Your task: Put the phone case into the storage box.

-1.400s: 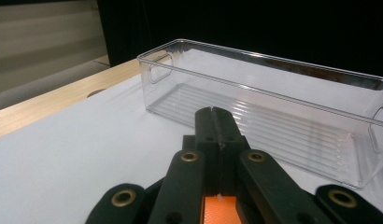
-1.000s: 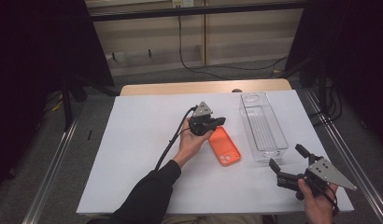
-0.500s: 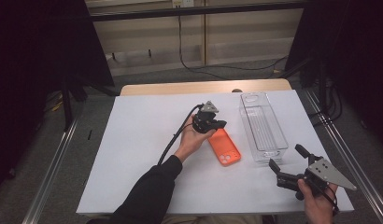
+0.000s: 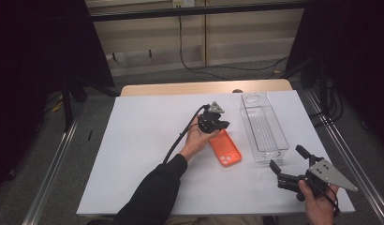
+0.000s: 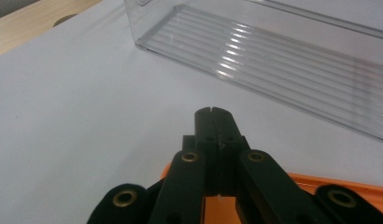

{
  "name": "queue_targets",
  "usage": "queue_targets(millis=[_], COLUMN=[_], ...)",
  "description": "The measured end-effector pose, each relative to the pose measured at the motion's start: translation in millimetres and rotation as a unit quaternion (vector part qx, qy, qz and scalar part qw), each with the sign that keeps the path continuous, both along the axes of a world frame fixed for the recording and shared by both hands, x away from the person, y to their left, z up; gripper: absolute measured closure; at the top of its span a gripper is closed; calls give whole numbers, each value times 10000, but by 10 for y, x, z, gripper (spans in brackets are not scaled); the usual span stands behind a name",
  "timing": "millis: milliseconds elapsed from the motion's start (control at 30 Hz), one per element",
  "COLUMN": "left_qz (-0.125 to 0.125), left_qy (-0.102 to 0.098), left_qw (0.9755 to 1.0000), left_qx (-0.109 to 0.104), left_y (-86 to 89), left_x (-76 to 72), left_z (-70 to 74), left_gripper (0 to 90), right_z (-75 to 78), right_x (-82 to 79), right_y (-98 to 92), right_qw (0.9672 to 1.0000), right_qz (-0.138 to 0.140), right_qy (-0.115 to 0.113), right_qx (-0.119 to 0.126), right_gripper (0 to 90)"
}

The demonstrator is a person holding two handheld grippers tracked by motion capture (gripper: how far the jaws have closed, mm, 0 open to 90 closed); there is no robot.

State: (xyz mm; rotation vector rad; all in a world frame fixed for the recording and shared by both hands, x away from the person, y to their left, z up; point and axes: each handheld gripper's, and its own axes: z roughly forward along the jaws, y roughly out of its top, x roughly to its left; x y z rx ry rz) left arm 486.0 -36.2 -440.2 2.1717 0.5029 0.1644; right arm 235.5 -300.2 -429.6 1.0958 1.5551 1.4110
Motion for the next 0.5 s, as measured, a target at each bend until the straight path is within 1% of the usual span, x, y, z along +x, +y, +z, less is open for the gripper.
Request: queue_targets(millis=[33,67,133,167,233,367,400,433,500], left_qz=[4,12,12,1,25,93,83,91,60], left_qy=[6,2,-8,-12,6,55,31,48,22], left_qw=[10000,10000,10000,9999,10000,9999,9999,9999,9997], left_qx=[-10,49,52,102,69,80,91,98,216], left_y=[-5,-9,-20,-22,-31,-58,-65,-73,-78], left_x=[1,4,13,17,29,49,50,48,45], left_z=[-11,-16,-34,-37,-55,-98,-111,-122,-143], left_gripper=[900,900,900,900,900,900,900,900,900], right_z=[0,-1,-3,-1,-1,-1,-3,-4,-4], right_x=[0,2,5,1,0,3,5,6,6], right_y=[0,0,1,1,0,-1,0,0,-1], right_qw=[10000,10000,10000,10000,10000,10000,10000,10000,10000], right_qz=[0,11,8,15,8,3,10,11,2], right_qy=[0,-4,1,-4,-2,-10,-15,-12,-10], right_qx=[0,-1,-5,0,-3,-16,-27,-28,-24], right_gripper=[0,0,0,0,0,0,0,0,0])
